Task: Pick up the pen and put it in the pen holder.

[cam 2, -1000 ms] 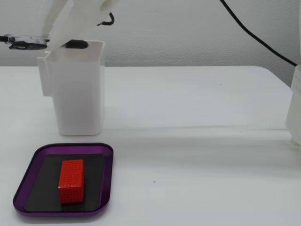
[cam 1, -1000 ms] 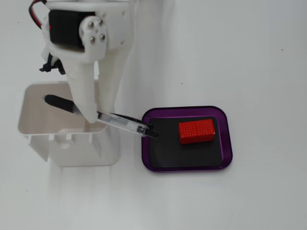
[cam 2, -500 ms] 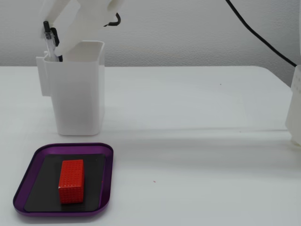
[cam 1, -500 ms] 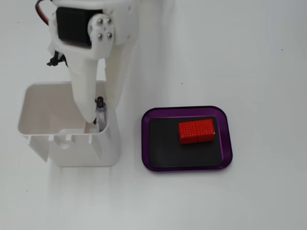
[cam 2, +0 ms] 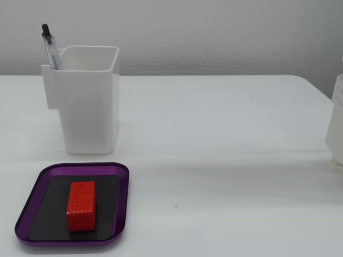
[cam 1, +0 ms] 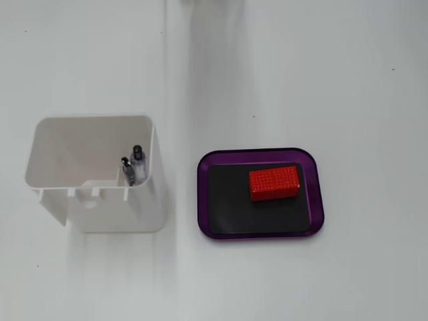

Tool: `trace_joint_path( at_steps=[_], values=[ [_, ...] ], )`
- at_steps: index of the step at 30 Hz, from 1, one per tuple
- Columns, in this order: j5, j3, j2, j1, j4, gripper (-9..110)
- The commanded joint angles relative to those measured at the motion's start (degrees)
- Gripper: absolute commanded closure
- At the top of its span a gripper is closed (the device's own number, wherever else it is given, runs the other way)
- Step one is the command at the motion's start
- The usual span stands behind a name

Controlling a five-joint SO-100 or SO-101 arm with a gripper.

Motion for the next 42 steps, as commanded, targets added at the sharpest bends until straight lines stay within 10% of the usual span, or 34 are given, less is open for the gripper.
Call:
trace_joint_path(
  at_steps=[1, 23, 42],
  values=[
    [-0.4, 2.1, 8.3, -0.2, 8.4, 91],
    [9.1, 94.3, 48.7, -0.6, -16.3, 91],
    [2.8, 124.7, 87.5, -0.1, -15.3, 91]
  ],
)
